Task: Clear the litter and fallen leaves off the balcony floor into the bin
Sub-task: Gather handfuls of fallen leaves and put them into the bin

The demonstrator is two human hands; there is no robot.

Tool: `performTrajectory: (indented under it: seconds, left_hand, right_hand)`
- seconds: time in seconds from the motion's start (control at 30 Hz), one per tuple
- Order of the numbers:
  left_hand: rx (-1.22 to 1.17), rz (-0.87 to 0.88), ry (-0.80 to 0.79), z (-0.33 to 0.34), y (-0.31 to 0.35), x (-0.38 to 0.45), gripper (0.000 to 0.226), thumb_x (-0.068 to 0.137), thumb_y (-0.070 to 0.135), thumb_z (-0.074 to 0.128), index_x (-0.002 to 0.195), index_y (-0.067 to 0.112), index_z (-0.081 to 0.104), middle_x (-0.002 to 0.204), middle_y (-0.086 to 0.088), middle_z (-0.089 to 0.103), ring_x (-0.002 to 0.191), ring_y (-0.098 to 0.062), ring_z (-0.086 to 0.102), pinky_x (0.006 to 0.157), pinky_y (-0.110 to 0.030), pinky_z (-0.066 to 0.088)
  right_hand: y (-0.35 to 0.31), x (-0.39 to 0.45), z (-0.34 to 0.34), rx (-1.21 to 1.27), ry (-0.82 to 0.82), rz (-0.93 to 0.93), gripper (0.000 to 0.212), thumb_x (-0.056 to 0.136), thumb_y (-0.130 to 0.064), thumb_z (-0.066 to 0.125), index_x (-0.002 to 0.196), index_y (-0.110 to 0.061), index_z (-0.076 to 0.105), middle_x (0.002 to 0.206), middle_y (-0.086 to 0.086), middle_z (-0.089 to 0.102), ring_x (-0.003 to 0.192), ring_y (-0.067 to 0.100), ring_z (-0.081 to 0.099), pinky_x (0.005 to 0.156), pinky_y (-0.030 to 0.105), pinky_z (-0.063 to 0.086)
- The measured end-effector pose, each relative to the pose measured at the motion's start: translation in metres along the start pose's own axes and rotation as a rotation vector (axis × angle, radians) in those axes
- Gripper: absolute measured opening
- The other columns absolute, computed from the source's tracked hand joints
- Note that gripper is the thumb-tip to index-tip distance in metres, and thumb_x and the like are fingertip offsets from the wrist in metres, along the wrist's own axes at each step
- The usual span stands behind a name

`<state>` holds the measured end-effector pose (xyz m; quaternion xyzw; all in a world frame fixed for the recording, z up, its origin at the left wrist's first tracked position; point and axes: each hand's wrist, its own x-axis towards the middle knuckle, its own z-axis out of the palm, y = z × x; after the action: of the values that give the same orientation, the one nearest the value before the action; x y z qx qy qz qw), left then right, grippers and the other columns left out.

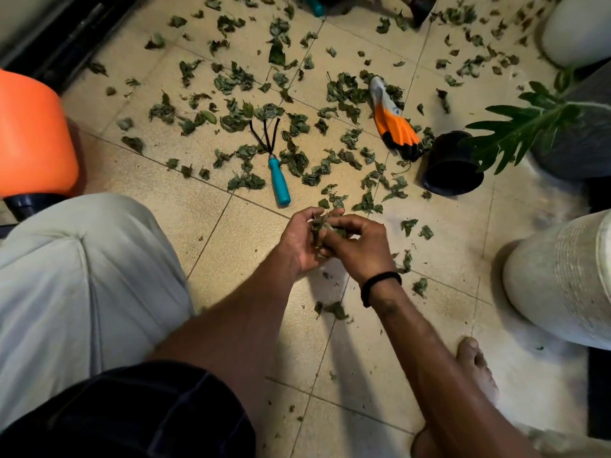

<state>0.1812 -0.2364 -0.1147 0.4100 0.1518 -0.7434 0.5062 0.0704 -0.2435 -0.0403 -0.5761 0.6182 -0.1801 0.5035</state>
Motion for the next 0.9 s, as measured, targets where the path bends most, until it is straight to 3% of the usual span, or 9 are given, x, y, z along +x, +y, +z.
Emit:
performTrajectory:
  seconds: [0.1, 0.17, 0.27, 0.33, 0.4, 0.47, 0.7, 0.8, 0.9]
  left_hand:
    - [-0.096, -0.051, -0.036, 0.001, -0.001, 0.0, 0.039, 0.096, 0.031, 0.054, 0.118, 0.005, 0.074, 0.127, -0.019, 0.069, 0.114, -0.029, 0.069, 0.108, -0.041, 0.049]
    - [-0.11, -0.052, -0.064, 0.0, -0.003, 0.002, 0.037, 0.095, 0.027, 0.055, 0.12, 0.006, 0.073, 0.125, -0.015, 0.07, 0.112, -0.029, 0.069, 0.104, -0.041, 0.052]
    - [-0.076, -0.047, -0.133, -0.005, -0.005, 0.001, 0.029, 0.097, 0.026, 0.051, 0.107, 0.009, 0.072, 0.099, -0.013, 0.074, 0.087, -0.028, 0.072, 0.084, -0.038, 0.06]
    - [-0.083, -0.045, -0.146, -0.006, -0.006, -0.001, 0.03, 0.099, 0.027, 0.046, 0.101, 0.01, 0.071, 0.095, -0.015, 0.074, 0.079, -0.028, 0.073, 0.075, -0.04, 0.063]
    - [-0.142, -0.04, -0.177, -0.006, -0.007, -0.003, 0.028, 0.098, 0.025, 0.046, 0.104, 0.01, 0.069, 0.104, -0.015, 0.071, 0.094, -0.031, 0.07, 0.083, -0.046, 0.061]
    - [-0.179, -0.027, -0.197, -0.008, -0.006, -0.002, 0.026, 0.098, 0.024, 0.049, 0.104, 0.009, 0.069, 0.107, -0.015, 0.069, 0.109, -0.033, 0.064, 0.093, -0.051, 0.057]
    - [-0.23, -0.066, -0.235, -0.01, -0.005, -0.002, 0.022, 0.096, 0.022, 0.051, 0.099, 0.007, 0.067, 0.1, -0.013, 0.066, 0.098, -0.03, 0.067, 0.099, -0.048, 0.055]
    - [-0.228, -0.062, -0.246, -0.01, -0.005, -0.001, 0.019, 0.096, 0.02, 0.051, 0.099, 0.007, 0.064, 0.097, -0.013, 0.065, 0.096, -0.031, 0.066, 0.097, -0.045, 0.056]
    - [-0.23, -0.042, -0.236, -0.01, -0.005, 0.0, 0.017, 0.094, 0.019, 0.052, 0.099, 0.006, 0.062, 0.094, -0.014, 0.064, 0.091, -0.031, 0.066, 0.088, -0.043, 0.06]
  right_hand:
    - [-0.016, -0.013, 0.01, -0.214, -0.002, -0.098, 0.032, 0.089, -0.02, 0.077, 0.121, -0.024, 0.074, 0.119, -0.005, 0.073, 0.104, 0.006, 0.067, 0.098, 0.024, 0.053]
    - [-0.02, -0.02, 0.008, -0.266, 0.053, -0.146, 0.03, 0.093, -0.019, 0.071, 0.123, -0.025, 0.073, 0.122, -0.003, 0.073, 0.105, 0.008, 0.067, 0.097, 0.026, 0.053]
    - [-0.022, -0.018, -0.007, -0.202, 0.149, -0.119, 0.028, 0.098, -0.011, 0.063, 0.12, -0.023, 0.074, 0.126, -0.004, 0.07, 0.107, 0.009, 0.067, 0.094, 0.029, 0.057]
    - [-0.02, -0.008, -0.019, -0.13, 0.191, -0.089, 0.025, 0.097, -0.008, 0.063, 0.115, -0.02, 0.075, 0.119, -0.003, 0.072, 0.093, 0.012, 0.074, 0.084, 0.036, 0.063]
    - [-0.016, 0.0, -0.029, -0.017, 0.211, -0.04, 0.02, 0.096, -0.004, 0.064, 0.109, -0.014, 0.075, 0.105, 0.003, 0.074, 0.075, 0.013, 0.076, 0.072, 0.039, 0.065]
    - [-0.005, 0.005, -0.037, 0.075, 0.205, -0.007, 0.017, 0.094, 0.0, 0.065, 0.105, -0.008, 0.075, 0.096, 0.009, 0.074, 0.074, 0.016, 0.075, 0.069, 0.037, 0.064]
    - [0.061, 0.003, -0.042, 0.079, 0.205, 0.248, 0.013, 0.095, 0.0, 0.066, 0.106, -0.002, 0.073, 0.085, 0.01, 0.073, 0.065, 0.017, 0.069, 0.063, 0.034, 0.063]
    - [0.094, -0.003, -0.039, -0.019, 0.204, 0.326, 0.015, 0.093, -0.01, 0.071, 0.108, -0.007, 0.072, 0.089, 0.011, 0.074, 0.068, 0.02, 0.07, 0.071, 0.043, 0.064]
    - [0.105, -0.015, -0.032, -0.267, 0.025, 0.335, 0.045, 0.078, -0.048, 0.084, 0.111, -0.02, 0.069, 0.1, 0.001, 0.071, 0.087, 0.02, 0.071, 0.083, 0.044, 0.062]
